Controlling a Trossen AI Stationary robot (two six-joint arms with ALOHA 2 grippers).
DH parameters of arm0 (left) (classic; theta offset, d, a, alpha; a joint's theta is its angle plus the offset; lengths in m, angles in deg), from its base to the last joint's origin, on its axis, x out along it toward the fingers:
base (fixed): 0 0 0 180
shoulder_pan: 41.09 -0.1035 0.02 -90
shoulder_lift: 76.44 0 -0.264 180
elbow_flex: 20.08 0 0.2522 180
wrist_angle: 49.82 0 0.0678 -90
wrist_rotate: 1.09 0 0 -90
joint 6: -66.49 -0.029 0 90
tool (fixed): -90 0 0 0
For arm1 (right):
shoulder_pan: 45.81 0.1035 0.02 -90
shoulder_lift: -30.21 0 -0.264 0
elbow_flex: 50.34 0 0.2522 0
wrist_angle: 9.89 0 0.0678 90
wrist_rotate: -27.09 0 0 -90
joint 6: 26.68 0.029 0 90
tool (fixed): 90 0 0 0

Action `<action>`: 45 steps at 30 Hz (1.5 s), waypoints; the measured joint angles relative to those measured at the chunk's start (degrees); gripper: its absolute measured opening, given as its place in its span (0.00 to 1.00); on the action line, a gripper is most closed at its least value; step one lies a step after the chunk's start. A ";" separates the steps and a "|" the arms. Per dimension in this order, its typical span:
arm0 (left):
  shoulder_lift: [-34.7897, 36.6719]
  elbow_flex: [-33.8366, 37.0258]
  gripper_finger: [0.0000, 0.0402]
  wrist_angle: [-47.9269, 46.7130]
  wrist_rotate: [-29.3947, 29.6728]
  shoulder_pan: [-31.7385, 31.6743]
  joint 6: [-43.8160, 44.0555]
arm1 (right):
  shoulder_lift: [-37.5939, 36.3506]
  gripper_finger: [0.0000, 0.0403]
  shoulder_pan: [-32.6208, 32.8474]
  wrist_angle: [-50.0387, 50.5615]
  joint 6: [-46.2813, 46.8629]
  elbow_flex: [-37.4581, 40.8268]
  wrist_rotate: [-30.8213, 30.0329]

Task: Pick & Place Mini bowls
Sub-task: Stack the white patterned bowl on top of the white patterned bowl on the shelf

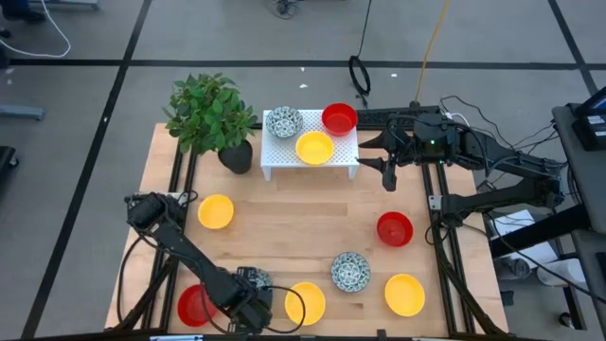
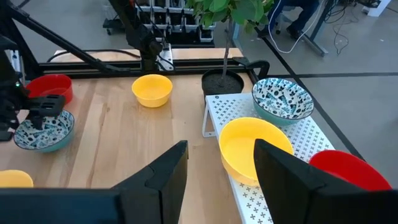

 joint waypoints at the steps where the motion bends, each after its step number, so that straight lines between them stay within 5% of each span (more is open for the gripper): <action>1: 0.01 0.00 0.52 -0.11 0.50 0.00 0.01 | 0.00 0.42 0.00 0.00 0.02 0.00 0.00; 7: 0.02 -0.02 0.45 0.00 1.03 0.00 1.73 | 0.00 0.42 0.00 0.48 0.02 0.00 0.00; 18: -0.16 -0.39 0.05 -0.56 1.84 -0.77 5.86 | 0.00 0.42 -0.02 1.70 -0.67 -0.02 -0.01; 35: 1.10 -6.99 0.03 -5.25 8.31 -6.73 -3.60 | 0.00 0.42 -0.02 1.71 -1.92 -0.02 -0.03; 45: 4.71 -15.56 0.02 -20.91 18.23 -13.80 -14.75 | 0.00 0.42 -0.02 1.73 -1.52 -0.02 -0.02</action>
